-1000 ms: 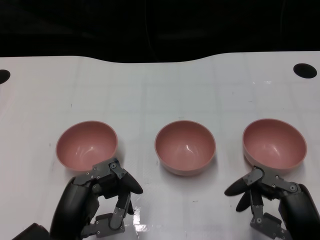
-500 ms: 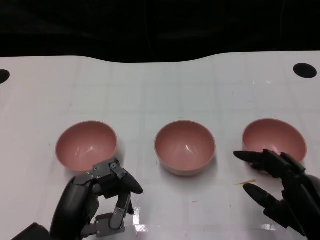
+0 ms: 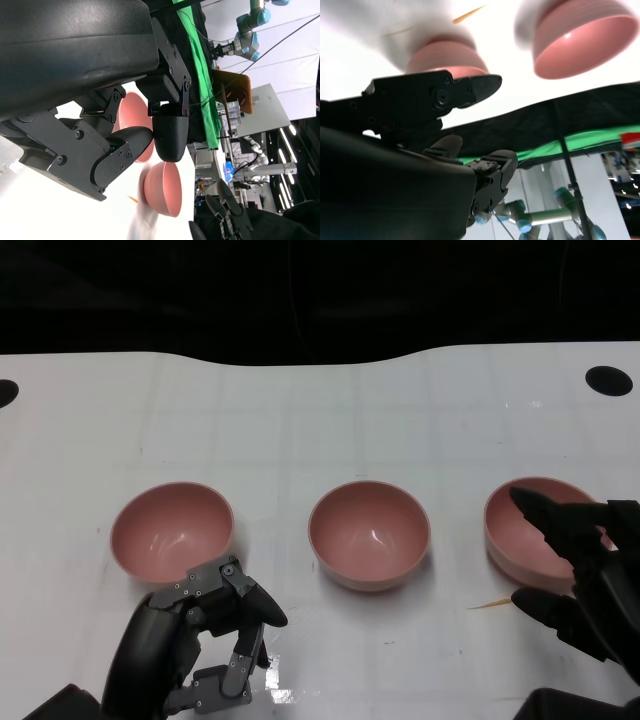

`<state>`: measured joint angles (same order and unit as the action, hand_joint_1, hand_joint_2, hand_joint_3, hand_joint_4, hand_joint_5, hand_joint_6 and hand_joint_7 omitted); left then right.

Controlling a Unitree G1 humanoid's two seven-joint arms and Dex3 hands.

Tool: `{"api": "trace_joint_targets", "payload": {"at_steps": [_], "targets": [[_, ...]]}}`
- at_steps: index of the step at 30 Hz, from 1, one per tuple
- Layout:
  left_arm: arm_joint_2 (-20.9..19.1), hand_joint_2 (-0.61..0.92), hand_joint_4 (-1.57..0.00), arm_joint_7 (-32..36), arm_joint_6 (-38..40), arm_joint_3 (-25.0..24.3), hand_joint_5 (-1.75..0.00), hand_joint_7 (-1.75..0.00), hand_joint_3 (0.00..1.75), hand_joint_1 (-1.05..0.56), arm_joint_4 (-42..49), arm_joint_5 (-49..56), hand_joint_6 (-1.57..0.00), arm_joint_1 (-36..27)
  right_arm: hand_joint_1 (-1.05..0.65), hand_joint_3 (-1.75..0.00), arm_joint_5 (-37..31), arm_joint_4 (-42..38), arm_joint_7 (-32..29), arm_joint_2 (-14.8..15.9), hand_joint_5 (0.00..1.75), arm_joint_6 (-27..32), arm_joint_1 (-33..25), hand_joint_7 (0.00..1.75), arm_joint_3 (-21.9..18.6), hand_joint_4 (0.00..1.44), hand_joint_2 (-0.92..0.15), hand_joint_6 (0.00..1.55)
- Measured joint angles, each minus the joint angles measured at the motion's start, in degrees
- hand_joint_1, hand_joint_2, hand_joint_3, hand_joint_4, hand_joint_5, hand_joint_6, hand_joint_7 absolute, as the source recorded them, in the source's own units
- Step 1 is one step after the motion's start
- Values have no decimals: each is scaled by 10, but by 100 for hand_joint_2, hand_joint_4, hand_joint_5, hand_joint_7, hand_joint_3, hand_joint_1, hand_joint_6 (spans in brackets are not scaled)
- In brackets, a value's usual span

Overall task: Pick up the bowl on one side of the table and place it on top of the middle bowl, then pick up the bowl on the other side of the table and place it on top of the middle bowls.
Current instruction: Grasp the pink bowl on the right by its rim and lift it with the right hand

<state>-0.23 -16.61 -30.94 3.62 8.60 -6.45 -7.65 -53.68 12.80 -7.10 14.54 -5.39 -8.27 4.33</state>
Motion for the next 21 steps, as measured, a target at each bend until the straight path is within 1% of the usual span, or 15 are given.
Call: {"api": "trace_joint_targets", "payload": {"at_steps": [5, 7, 9, 17, 19, 21], "targets": [[0, 46, -79, 0, 0, 0, -166, -131, 122, -16, -1, -4, -80, 0, -65, 0, -42, -20, 11, 7, 67, 51, 27, 15, 27, 3, -84, 21], [0, 46, -79, 0, 0, 0, -166, -131, 122, -16, -3, -4, -80, -1, -65, 0, -52, -37, 17, 11, 65, 69, 40, 13, 36, 6, -82, 24], [0, 46, -80, 0, 0, 0, -166, -131, 122, -17, -5, -5, -80, -1, -65, 0, -61, -58, 18, 16, 59, 82, 53, 9, 47, 10, -83, 27], [1, 45, -80, 0, 1, 1, -166, -133, 122, -17, -11, -3, -80, -5, -65, 0, -63, -181, 16, 27, 47, 110, 123, 4, 98, 18, -83, 33], [1, 45, -80, 0, 1, 0, -166, -133, 122, -17, -12, -3, -80, -5, -65, 0, -62, -203, 14, 29, 39, 115, 137, 3, 108, 23, -84, 36], [1, 45, -80, 0, 1, 0, -167, -133, 123, -17, -13, -3, -80, -6, -64, -1, -62, -229, 10, 31, 35, 118, 152, 3, 119, 27, -85, 39]]}}
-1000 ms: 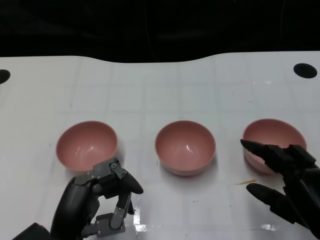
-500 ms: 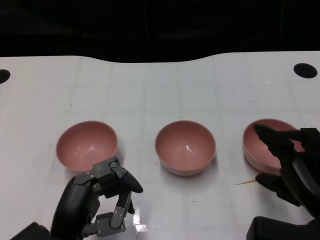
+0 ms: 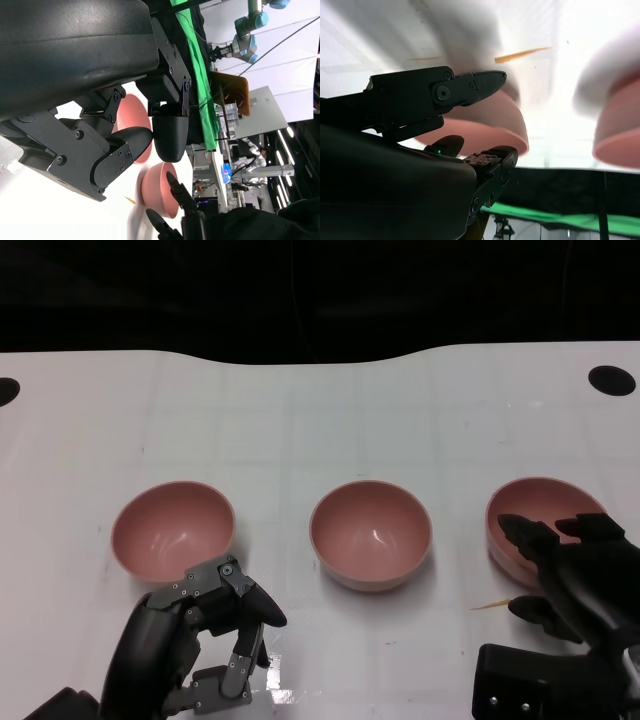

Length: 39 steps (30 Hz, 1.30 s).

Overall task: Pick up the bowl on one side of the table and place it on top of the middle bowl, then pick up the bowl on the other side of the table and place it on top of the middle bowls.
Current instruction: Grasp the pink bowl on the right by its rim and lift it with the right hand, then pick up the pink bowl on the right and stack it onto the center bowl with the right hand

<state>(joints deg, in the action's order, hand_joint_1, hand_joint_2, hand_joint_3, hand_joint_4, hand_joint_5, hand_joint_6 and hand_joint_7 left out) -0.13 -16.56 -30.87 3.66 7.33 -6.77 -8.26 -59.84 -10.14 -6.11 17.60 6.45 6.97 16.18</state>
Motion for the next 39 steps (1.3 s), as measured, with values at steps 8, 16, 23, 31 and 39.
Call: {"api": "trace_joint_targets", "payload": {"at_steps": [8, 16, 23, 31, 39], "targets": [[1, 45, -80, 0, 5, 0, -166, -132, 122, -16, -5, 0, -80, -3, -46, -2, 5, -95, -26, 3, 55, 9, 53, 5, 35, 64, -91, 72], [2, 44, -80, 5, 5, 1, -166, -133, 122, -17, -7, 2, -80, -3, -29, -9, 49, -198, -109, 11, 113, -49, 106, 11, 45, 84, -92, 115], [1, 43, -81, 5, 5, 1, -166, -132, 123, -17, -7, 5, -80, -3, -25, -4, 61, -237, -161, 14, 174, -78, 126, 109, 57, 93, -91, 88], [2, 43, -81, 6, 5, 1, -166, -133, 123, -18, -7, 5, -80, -3, -23, -4, 70, -207, -279, 21, 175, -141, 127, 129, 60, 97, -91, 85], [2, 43, -81, 7, 5, 1, -166, -133, 122, -18, -7, 5, -80, -3, -23, -4, 71, -207, -283, 26, 175, -145, 128, 131, 61, 97, -91, 84]]}}
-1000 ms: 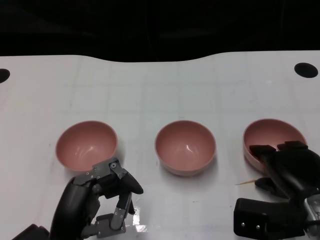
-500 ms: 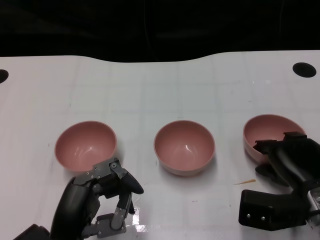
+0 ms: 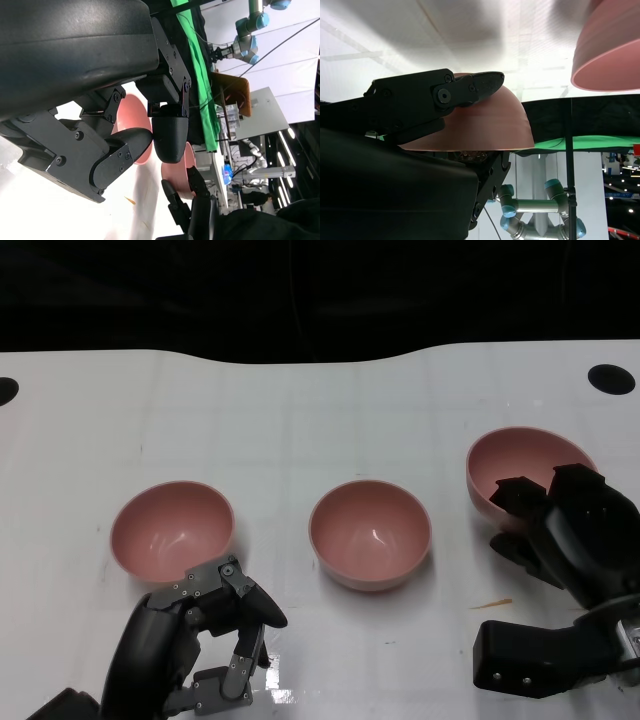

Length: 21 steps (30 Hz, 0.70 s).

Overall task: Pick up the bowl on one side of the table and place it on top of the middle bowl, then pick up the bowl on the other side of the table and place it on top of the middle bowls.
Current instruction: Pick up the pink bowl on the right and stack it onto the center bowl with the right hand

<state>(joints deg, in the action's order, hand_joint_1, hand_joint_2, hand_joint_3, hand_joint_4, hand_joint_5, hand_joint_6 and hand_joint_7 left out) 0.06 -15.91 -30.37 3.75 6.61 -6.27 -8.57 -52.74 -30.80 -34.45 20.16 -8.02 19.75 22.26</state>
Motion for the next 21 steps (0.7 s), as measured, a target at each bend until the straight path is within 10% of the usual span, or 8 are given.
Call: {"api": "trace_joint_targets", "payload": {"at_steps": [2, 5, 6, 21], "targets": [[0, 43, -81, 0, 0, 0, -166, -133, 122, -18, 0, 0, -80, 0, -23, -4, 1, 0, 0, 1, 175, 0, 0, 131, 0, 97, -91, 84], [0, 43, -81, 2, 0, 0, -167, -132, 124, -18, 0, 0, -81, 0, -19, -113, 18, 43, -2, 1, 175, -17, -5, 170, -3, 99, -42, 77], [0, 43, -81, 3, 1, 0, -167, -132, 125, -18, 0, 1, -81, 0, -20, -124, 29, 80, 3, 0, 175, -37, -4, 170, -3, 99, -37, 77], [2, 43, -80, 4, 1, 0, -166, -130, 126, -16, 5, 6, -81, 9, -13, -154, 46, 149, 65, -42, 175, -120, 36, 174, 10, 103, -13, 82]]}}
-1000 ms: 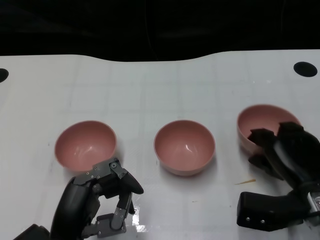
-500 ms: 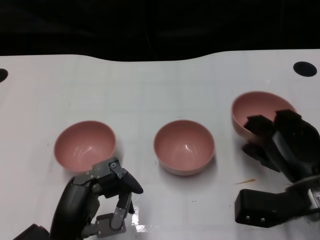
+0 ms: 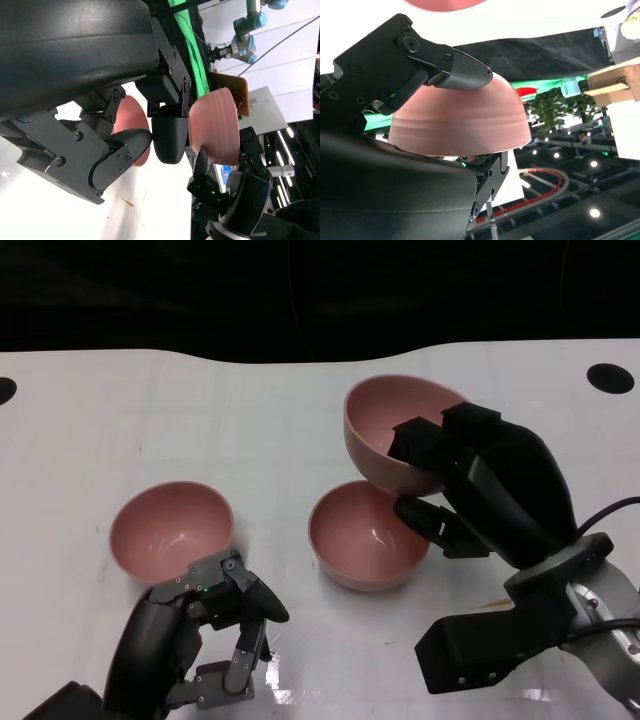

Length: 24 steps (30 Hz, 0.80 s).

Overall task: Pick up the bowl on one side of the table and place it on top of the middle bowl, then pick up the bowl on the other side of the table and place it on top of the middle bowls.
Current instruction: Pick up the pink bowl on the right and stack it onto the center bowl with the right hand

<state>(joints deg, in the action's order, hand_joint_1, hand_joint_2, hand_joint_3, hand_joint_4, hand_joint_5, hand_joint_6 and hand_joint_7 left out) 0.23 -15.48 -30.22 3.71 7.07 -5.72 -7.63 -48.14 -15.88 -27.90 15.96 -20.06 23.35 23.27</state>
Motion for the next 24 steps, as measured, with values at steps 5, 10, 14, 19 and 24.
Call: {"api": "trace_joint_targets", "payload": {"at_steps": [5, 10, 14, 19, 24], "targets": [[0, 44, -80, 0, 0, 0, -167, -129, 125, -16, 0, 0, -81, -1, -13, -151, 0, -23, 10, -9, 175, -16, 10, 175, 13, 102, -15, 79], [0, 44, -79, 0, 0, 1, -168, -131, 124, -17, 1, 0, -81, -1, -15, -146, -3, -72, 12, -30, 175, -48, 28, 175, 39, 100, -21, 76], [0, 44, -80, 0, -1, 0, -168, -132, 124, -17, 10, 0, -81, 0, -14, -146, -5, -88, 7, -34, 175, -51, 35, 175, 41, 100, -22, 76], [0, 44, -80, 0, -1, 1, -167, -131, 124, -16, 11, -1, -81, 1, -14, -145, -4, -95, 14, -34, 175, -51, 36, 175, 41, 100, -23, 76], [1, 45, -80, 0, -1, 1, -167, -130, 124, -15, 11, -6, -81, 0, -15, -145, -3, -106, 21, -32, 175, -59, 39, 175, 44, 100, -22, 77]]}}
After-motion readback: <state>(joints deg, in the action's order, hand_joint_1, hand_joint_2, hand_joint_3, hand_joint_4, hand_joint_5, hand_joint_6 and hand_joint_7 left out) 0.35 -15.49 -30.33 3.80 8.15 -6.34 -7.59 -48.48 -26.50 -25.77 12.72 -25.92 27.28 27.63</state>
